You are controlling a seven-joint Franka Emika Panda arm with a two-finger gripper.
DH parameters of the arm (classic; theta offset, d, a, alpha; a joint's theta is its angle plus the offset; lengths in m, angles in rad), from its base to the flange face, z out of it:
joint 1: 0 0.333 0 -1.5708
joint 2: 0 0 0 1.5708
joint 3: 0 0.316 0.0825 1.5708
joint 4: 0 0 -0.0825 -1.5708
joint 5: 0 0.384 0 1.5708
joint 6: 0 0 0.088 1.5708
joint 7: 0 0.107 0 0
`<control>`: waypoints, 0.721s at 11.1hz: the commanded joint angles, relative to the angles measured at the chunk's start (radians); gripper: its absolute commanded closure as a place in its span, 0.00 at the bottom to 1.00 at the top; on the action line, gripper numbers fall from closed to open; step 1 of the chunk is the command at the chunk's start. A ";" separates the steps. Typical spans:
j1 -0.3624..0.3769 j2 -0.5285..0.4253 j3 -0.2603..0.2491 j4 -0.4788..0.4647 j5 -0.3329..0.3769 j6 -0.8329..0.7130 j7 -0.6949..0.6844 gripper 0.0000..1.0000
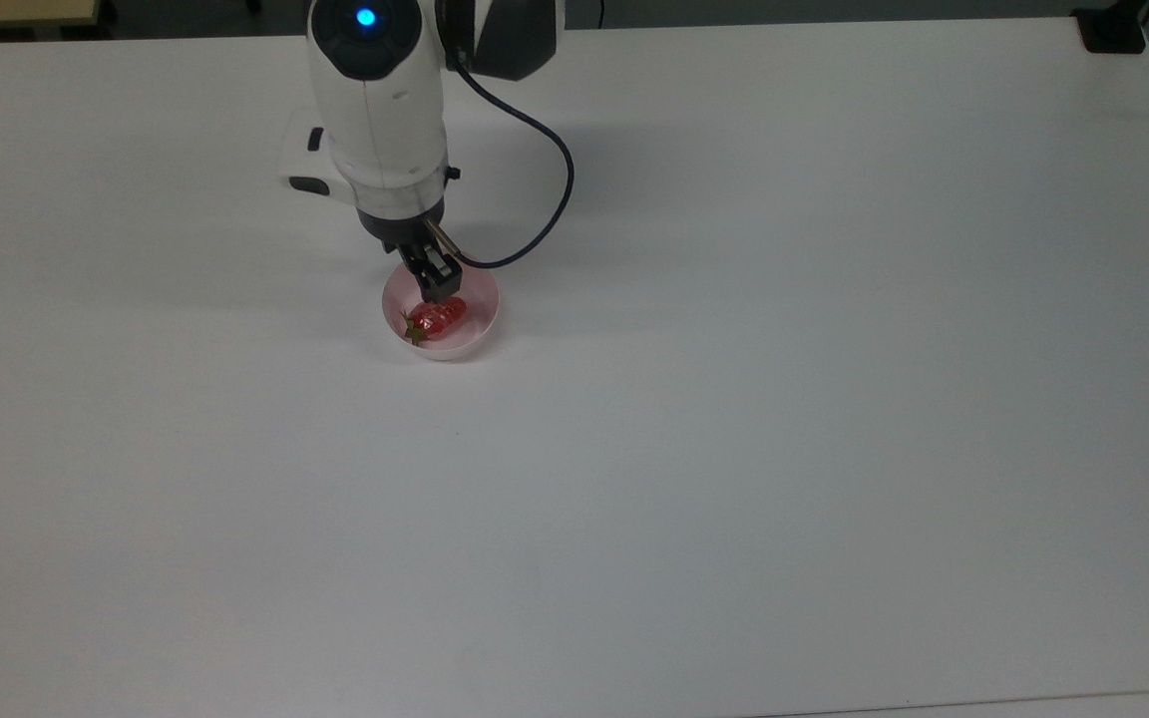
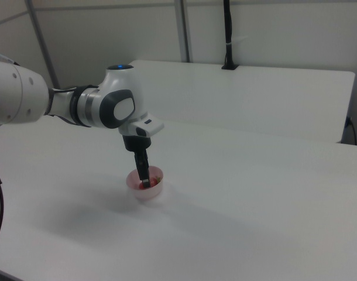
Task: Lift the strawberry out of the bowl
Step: 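Close the gripper on the red strawberry inside the bowl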
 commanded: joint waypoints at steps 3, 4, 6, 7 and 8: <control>0.020 0.041 0.026 0.030 0.004 0.043 0.083 0.28; 0.020 0.050 0.028 0.030 0.004 0.053 0.093 0.28; 0.021 0.068 0.029 0.047 -0.011 0.056 0.140 0.25; 0.021 0.086 0.031 0.058 -0.013 0.056 0.148 0.25; 0.020 0.091 0.031 0.061 -0.014 0.056 0.146 0.25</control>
